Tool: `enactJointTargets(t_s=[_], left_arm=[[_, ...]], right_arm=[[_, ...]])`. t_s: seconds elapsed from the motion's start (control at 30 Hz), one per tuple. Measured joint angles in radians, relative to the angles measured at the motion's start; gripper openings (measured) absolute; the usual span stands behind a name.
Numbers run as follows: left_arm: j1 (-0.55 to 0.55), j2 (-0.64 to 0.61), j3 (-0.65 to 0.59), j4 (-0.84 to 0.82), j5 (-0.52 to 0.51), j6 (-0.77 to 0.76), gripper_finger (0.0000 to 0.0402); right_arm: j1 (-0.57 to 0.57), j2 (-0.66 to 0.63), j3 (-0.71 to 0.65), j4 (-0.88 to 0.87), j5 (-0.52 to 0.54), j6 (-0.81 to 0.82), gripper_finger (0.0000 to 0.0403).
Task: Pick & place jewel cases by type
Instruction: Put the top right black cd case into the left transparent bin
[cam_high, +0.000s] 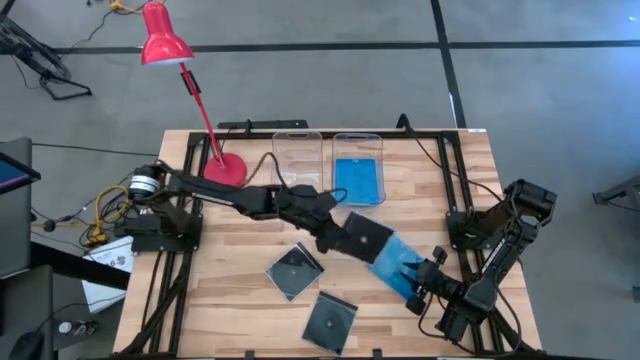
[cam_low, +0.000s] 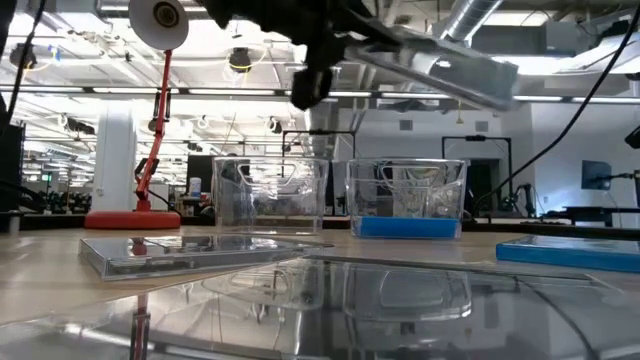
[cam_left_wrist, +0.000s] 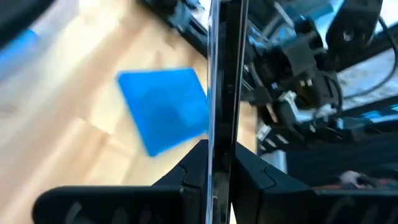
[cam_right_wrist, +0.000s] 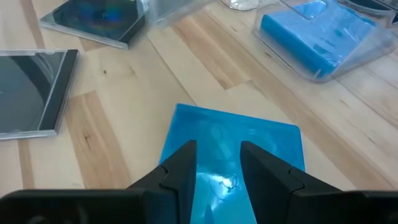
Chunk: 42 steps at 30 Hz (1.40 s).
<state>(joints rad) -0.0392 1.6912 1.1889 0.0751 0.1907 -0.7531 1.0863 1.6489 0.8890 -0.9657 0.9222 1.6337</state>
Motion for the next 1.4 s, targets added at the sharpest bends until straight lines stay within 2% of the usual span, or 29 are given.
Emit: enactJointTargets(t_s=[0.37,0.6,1.03,1.4], left_arm=[[0.091,-0.226,0.000,-0.320,-0.229,0.115,0.0036],[0.177,-0.310,0.000,-0.468,-0.365,0.145,0.0036],[0.354,-0.314,0.000,-0.566,-0.389,0.167,0.0036],[0.451,-0.276,-0.001,-0.676,-0.362,0.055,0.0036]], right_arm=[[0.000,0.000,0.000,0.002,0.000,-0.001,0.0118],[0.000,0.000,0.000,0.006,0.000,-0.002,0.0118],[0.000,0.000,0.000,0.012,0.000,-0.002,0.0118],[0.000,0.000,0.000,0.012,0.001,-0.002,0.0118]])
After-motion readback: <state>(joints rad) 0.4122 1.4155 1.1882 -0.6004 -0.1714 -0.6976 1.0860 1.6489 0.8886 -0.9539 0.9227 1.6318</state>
